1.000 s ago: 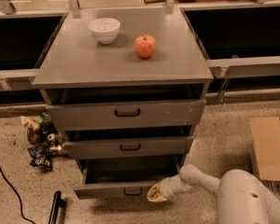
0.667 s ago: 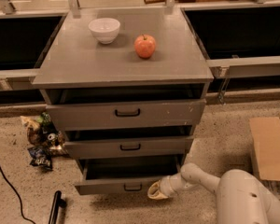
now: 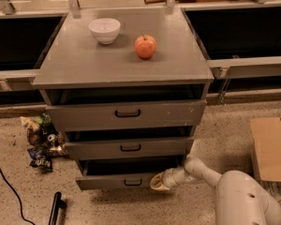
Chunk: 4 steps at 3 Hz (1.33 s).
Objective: Close bottom drawer
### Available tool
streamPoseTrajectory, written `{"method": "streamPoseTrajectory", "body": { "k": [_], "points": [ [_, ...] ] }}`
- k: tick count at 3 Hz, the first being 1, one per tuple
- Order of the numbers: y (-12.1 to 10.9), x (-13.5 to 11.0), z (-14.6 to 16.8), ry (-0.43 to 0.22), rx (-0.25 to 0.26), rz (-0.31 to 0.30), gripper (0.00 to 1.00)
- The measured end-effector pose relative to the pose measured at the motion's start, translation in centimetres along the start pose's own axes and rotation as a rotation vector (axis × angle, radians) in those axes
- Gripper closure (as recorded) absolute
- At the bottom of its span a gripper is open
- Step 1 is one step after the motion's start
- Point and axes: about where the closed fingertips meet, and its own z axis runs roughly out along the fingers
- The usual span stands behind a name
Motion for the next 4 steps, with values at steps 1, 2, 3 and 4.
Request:
{"method": "streamPoseTrajectory", "body": {
  "k": [1, 2, 3, 4],
  "points": [
    [-1.4, 0.1, -0.7, -0.013, 0.018, -0.003, 0.25],
    [-2.5, 0.5, -1.3, -0.022, 0.022, 0.008, 0.00],
    [-2.3, 0.5, -1.5, -0.023, 0.022, 0.006, 0.00],
    [-0.6, -0.9, -3.7, -0.056, -0.026, -0.030, 0.00]
  ]
}}
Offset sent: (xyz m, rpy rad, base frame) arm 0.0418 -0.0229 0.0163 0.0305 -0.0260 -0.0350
